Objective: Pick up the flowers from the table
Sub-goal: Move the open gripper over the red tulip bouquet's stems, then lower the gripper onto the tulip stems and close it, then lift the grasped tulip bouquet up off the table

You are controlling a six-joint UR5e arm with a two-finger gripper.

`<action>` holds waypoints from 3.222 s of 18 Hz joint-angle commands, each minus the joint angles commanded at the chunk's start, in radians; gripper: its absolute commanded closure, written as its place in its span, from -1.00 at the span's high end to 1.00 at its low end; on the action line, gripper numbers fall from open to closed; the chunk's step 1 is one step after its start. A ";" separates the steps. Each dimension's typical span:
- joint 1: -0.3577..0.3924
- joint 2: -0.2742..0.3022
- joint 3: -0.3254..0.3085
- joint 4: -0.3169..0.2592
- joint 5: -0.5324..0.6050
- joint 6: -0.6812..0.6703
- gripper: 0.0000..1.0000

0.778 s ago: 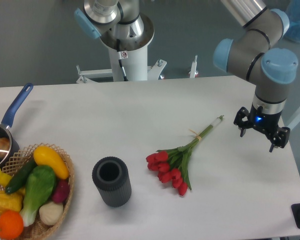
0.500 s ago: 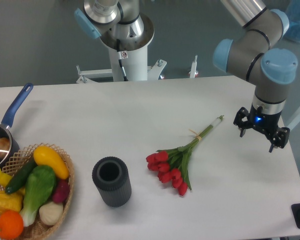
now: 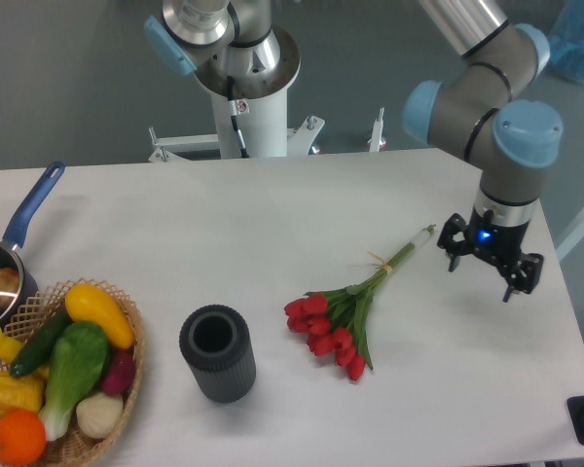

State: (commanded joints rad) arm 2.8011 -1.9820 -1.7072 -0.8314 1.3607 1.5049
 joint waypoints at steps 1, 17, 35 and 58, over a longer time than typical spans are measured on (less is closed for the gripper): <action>-0.008 0.003 -0.020 -0.002 -0.002 -0.003 1.00; -0.210 -0.009 -0.081 -0.084 0.015 -0.196 1.00; -0.265 -0.041 -0.029 -0.132 0.147 -0.255 -0.79; -0.200 0.091 0.234 -0.294 0.184 -0.259 -1.00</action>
State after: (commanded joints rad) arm 2.6016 -1.8914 -1.4729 -1.1255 1.5447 1.2456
